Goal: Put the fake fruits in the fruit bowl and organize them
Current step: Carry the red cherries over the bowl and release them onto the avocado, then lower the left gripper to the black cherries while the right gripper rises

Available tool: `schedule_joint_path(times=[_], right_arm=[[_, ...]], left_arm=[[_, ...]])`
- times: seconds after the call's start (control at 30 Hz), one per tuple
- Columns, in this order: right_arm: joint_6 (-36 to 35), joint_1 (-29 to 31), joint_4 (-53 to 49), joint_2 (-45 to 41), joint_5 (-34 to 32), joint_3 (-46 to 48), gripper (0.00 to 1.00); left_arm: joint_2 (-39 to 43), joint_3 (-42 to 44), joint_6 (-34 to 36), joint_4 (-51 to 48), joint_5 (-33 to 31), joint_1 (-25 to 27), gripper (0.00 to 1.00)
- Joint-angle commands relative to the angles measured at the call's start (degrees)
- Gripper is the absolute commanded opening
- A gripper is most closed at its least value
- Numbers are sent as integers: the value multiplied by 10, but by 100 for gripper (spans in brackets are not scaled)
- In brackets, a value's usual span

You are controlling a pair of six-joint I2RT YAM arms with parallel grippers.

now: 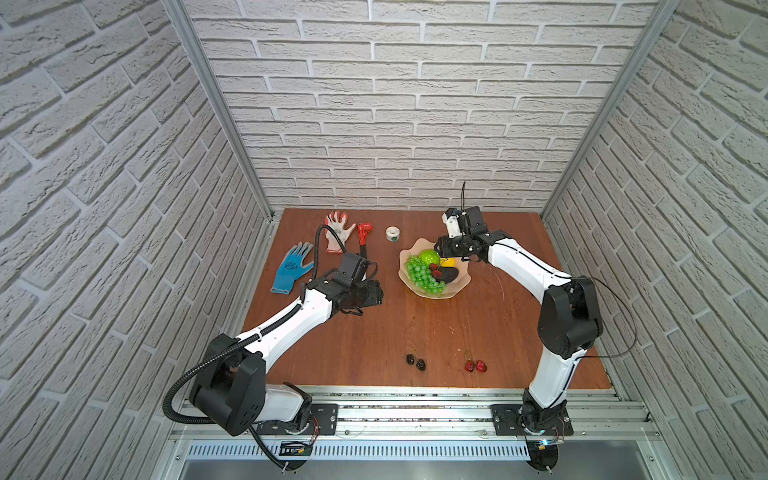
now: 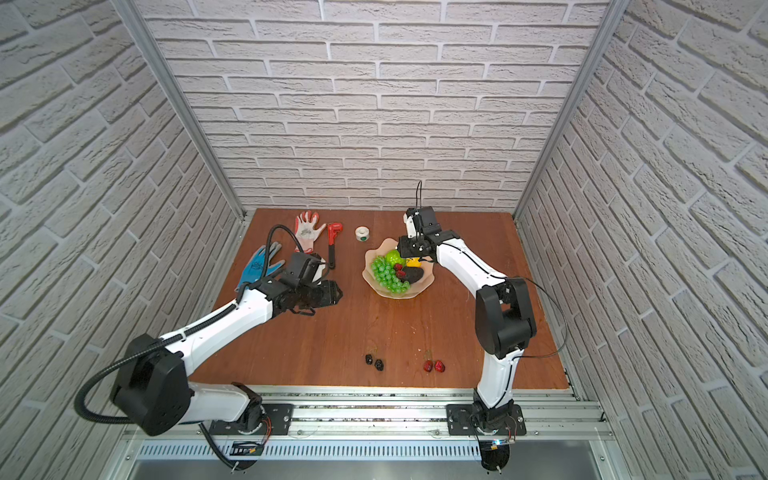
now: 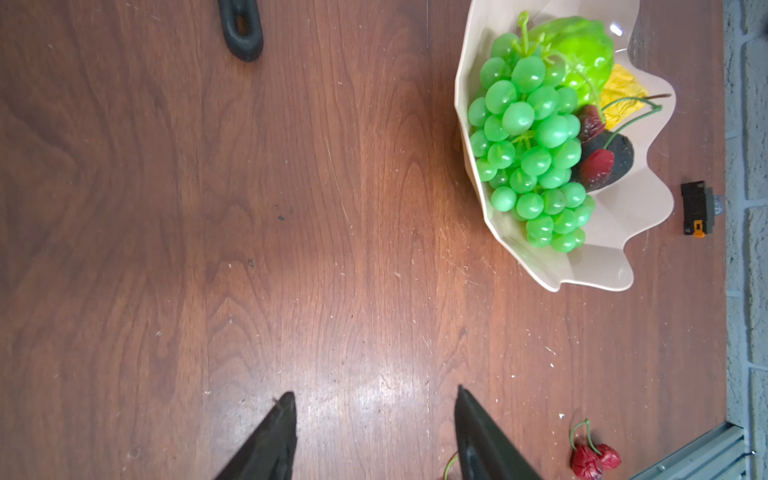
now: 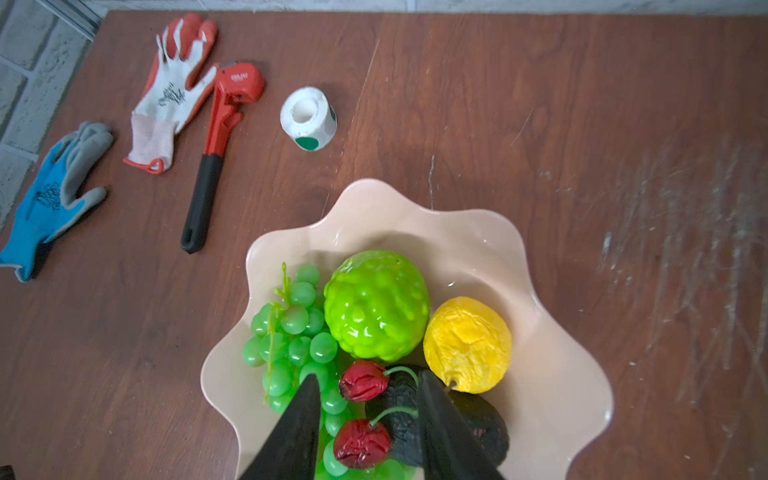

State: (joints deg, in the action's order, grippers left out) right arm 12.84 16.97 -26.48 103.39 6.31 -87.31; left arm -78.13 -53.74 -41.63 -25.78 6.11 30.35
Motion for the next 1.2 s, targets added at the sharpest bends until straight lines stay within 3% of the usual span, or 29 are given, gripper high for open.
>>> schedule_joint_path(times=[0.0,0.27,0.5,0.67,0.9,1.17], right_arm=[[-24,-1,-15,-53,-32,13,41],[-1,14,1,-173,-24,136,41],[32,24,30,-237,-1,237,41],[31,27,13,-238,4,248,40],[36,26,12,-230,13,250,40],[30,27,8,-243,0,260,40]], left_arm=[[-4,-11,5,-14,19,8,60],[-17,-7,37,-28,84,65,60],[-49,20,-31,19,105,127,68],[-81,8,-39,36,106,166,69],[-177,-85,35,-71,90,209,64],[-222,-114,21,-90,100,228,63]])
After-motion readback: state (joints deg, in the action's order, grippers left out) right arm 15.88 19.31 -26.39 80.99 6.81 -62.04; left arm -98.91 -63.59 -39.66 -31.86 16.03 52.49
